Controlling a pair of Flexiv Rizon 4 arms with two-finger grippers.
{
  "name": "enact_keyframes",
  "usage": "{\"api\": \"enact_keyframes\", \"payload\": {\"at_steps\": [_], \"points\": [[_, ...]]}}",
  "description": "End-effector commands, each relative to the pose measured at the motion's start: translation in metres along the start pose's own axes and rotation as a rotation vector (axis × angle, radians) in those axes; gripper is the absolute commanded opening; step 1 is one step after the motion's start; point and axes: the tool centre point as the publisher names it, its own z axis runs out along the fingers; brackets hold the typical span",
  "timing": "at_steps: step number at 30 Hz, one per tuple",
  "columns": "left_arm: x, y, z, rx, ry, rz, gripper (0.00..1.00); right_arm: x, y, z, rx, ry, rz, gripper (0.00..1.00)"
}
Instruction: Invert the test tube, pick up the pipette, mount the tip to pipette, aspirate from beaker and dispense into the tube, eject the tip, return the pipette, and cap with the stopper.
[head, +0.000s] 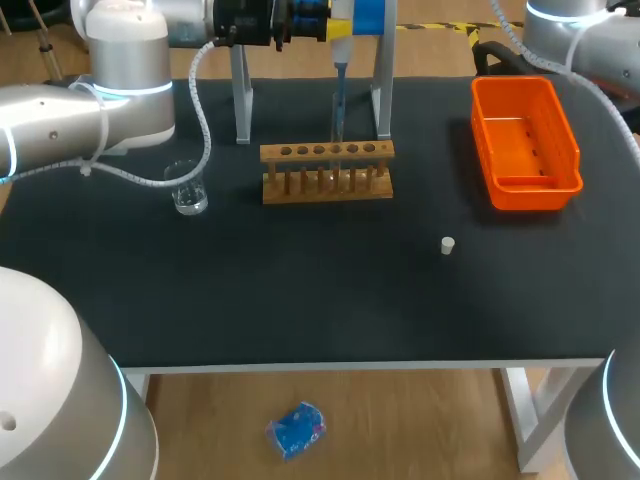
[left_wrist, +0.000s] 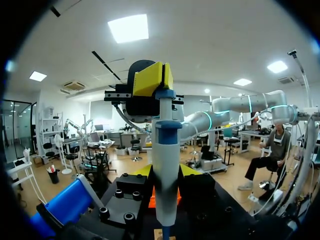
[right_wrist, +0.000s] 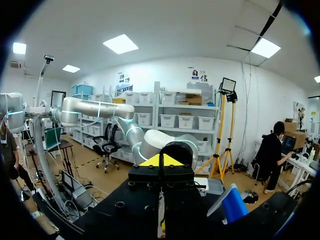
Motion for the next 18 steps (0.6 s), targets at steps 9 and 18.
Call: {"api": "enact_keyframes", "payload": {"at_steps": [9, 18], "points": [[0.001, -0.001, 0.0, -0.003, -0.001, -0.001, 0.0, 0.005, 0.021, -0.011, 0.021, 0.014, -0.028, 0.39], [0.001, -0.001, 0.0, -0.003, -0.001, -0.001, 0.0, 0.025, 0.026, -0.047, 0.121, -0.001, -0.006, 1.0]]}}
